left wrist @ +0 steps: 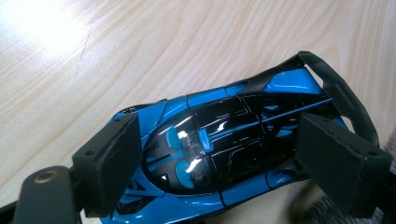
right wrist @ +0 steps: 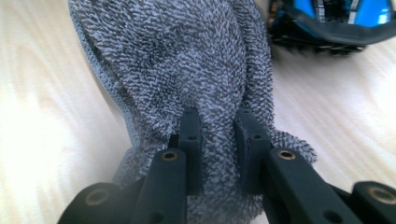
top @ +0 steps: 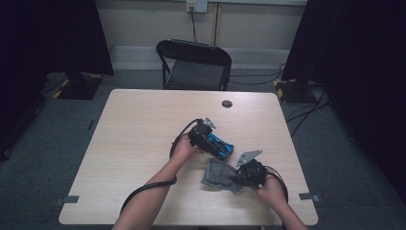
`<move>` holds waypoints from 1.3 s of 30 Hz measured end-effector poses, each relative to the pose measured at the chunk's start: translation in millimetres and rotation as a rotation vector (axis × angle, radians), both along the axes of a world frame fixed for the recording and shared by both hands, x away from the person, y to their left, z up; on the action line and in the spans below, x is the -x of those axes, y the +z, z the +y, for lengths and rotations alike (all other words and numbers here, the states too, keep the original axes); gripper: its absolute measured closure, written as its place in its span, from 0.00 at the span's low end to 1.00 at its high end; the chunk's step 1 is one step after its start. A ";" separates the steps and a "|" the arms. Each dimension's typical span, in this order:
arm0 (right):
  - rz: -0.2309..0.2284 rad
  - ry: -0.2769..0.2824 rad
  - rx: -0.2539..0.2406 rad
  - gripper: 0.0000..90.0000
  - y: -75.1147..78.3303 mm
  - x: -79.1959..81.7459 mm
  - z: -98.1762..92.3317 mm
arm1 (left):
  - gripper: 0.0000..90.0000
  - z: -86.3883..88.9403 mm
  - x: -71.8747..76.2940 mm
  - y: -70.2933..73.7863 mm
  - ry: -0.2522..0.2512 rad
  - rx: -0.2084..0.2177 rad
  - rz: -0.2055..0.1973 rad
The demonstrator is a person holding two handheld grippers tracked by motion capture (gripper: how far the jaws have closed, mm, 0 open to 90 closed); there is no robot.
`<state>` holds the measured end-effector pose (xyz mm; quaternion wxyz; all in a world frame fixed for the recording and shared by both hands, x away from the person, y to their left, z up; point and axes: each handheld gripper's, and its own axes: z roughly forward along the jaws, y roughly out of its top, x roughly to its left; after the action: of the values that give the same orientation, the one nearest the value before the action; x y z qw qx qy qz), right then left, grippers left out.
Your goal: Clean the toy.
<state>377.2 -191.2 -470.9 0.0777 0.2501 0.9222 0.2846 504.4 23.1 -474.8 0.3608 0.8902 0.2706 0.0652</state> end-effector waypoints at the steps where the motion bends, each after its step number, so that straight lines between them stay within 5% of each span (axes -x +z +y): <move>1: 0.000 -0.009 -0.001 0.83 -0.2 -1.2 -0.6 | 0.16 0.1 0.0 0.0 0.000 -0.001 -0.001; 8: -0.015 -0.019 0.032 0.83 0.8 -5.0 -3.1 | 0.16 -0.9 0.0 0.4 0.007 -0.003 0.004; 39: 0.008 -0.106 0.034 0.83 0.6 -33.9 -37.0 | 0.17 -0.1 0.0 0.6 0.004 -0.008 0.003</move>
<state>411.1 -228.2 -470.3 0.0933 0.2984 0.9126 0.2633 504.4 23.0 -474.1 0.3569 0.8911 0.2725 0.0658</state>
